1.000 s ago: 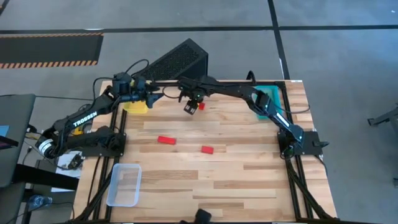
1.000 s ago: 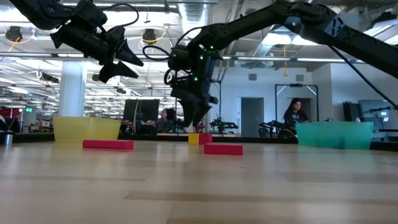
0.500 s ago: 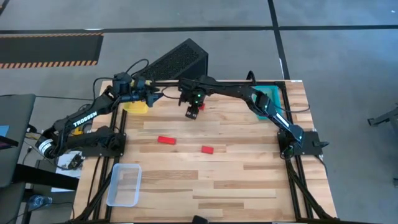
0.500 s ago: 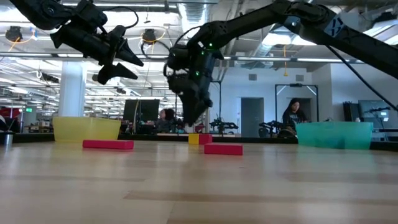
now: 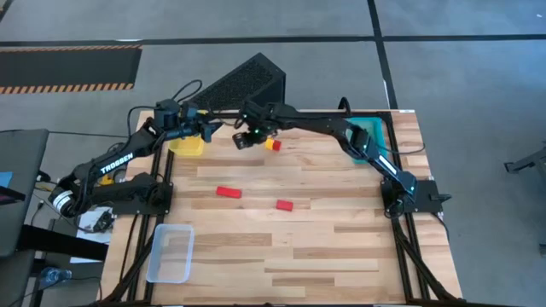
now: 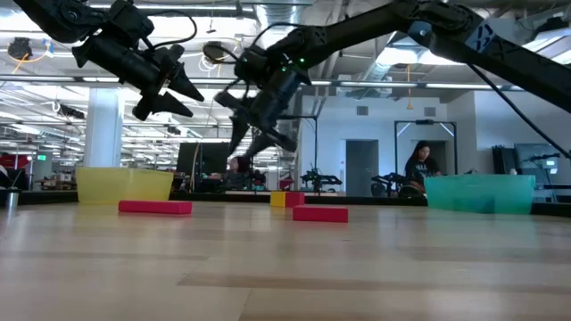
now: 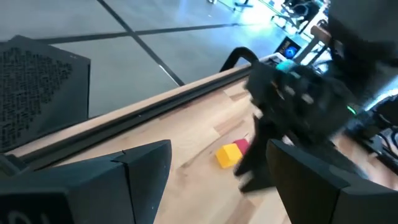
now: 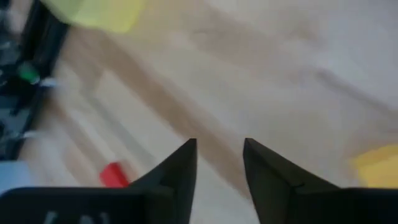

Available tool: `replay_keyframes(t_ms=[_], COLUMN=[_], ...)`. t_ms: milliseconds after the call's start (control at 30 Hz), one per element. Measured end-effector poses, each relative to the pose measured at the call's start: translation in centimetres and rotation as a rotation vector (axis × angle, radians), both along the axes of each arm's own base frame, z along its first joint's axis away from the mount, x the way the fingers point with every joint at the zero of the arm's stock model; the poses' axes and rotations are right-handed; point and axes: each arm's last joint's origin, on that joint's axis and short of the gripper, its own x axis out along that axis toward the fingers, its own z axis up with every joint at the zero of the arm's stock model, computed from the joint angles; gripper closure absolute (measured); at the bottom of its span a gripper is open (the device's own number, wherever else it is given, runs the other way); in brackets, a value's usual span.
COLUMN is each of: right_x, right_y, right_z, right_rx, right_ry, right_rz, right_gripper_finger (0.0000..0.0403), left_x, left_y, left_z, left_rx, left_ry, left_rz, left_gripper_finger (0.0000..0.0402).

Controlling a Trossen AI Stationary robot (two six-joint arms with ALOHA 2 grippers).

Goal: Sort & place blocks by color
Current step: Put the yellow square wooden block into the yellow bin

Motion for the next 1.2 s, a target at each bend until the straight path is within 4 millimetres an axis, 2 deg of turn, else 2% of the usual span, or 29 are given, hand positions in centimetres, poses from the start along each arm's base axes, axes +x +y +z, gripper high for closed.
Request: replay_keyframes(t_ms=[167,267,400,500,767,867,967,1067,1200], right_x=[0.7,1.9,2.2,1.7,-0.5,-0.1,0.8,2.1,2.0], right_y=[2.6,5.4,9.0,10.0,9.4,9.1,8.6,8.1,6.8], right_z=[-0.1,0.1,-0.3,-1.0,-0.5,0.4,0.8,0.2,-0.5], right_rx=[-0.044,-0.133,-0.179,-0.236,-0.336,-0.374,-0.368,-0.331,-0.317], right_ry=[0.033,0.014,0.086,0.178,0.394,0.318,0.205,0.091,0.096], right_rz=[0.021,0.08,0.127,0.114,0.02,-0.031,-0.05,-0.071,-0.18], right_gripper_finger=[0.0333,0.0387,0.0387,0.0386,0.0397,0.0392,0.0391,0.0393,0.0399], left_x=[-0.1,-0.2,-0.2,-0.2,-0.3,-0.7,-1.4,-2.3,-3.4], left_y=[0.0,0.0,0.0,-0.1,-0.4,-1.0,-1.9,-3.0,-4.2], left_z=[-0.1,-0.3,-0.4,-0.5,-0.3,0.4,1.0,1.5,1.9], left_rx=[-0.109,-0.125,-0.136,-0.171,-0.262,-0.266,-0.252,-0.224,-0.204], left_ry=[-0.047,-0.035,-0.026,-0.034,-0.107,-0.138,-0.15,-0.141,-0.125], left_rz=[0.088,0.104,0.109,0.12,0.128,0.107,0.105,0.109,0.139], left_gripper_finger=[0.0152,0.0153,0.0171,0.021,0.0352,0.0391,0.0396,0.0394,0.04])
